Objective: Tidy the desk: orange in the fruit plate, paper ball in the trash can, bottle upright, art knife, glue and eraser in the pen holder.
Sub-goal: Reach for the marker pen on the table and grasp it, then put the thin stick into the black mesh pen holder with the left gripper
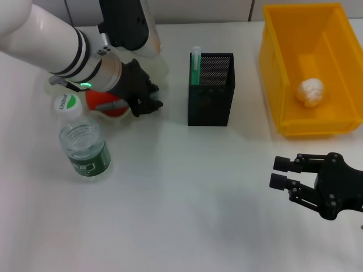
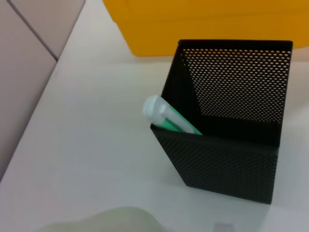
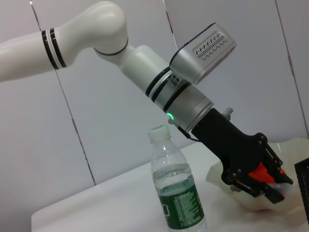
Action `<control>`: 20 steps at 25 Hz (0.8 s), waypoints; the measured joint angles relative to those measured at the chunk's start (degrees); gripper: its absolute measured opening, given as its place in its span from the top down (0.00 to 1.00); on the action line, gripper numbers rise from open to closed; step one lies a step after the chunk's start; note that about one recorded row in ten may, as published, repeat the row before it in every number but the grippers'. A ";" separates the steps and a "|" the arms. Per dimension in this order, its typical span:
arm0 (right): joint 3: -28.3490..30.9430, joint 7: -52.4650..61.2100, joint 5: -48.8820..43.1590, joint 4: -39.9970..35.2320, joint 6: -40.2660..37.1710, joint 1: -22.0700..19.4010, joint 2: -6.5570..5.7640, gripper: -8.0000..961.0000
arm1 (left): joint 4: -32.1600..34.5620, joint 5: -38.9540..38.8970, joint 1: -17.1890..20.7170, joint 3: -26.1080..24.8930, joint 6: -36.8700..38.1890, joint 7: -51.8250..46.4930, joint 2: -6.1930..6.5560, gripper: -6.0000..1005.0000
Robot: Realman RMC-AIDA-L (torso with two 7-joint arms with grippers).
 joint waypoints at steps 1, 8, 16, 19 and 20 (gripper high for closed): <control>0.00 0.00 0.00 0.00 0.00 0.00 0.00 0.63 | 0.00 0.00 0.00 0.00 0.00 0.00 0.00 0.66; -0.14 0.13 0.01 0.00 0.00 0.08 0.00 0.62 | 0.59 0.00 0.10 -0.13 0.16 -0.49 0.00 0.76; -0.28 0.54 0.01 0.00 0.00 0.36 -0.08 0.61 | 4.32 0.03 0.72 -0.42 3.16 -0.66 0.01 0.81; -0.27 0.58 0.00 0.00 0.00 0.38 -0.08 0.60 | 5.20 0.01 0.76 -0.80 4.48 -0.67 0.04 0.82; -0.23 0.62 0.00 -0.01 0.00 0.43 -0.09 0.60 | 5.86 0.00 0.80 -1.24 5.10 -0.68 0.06 0.82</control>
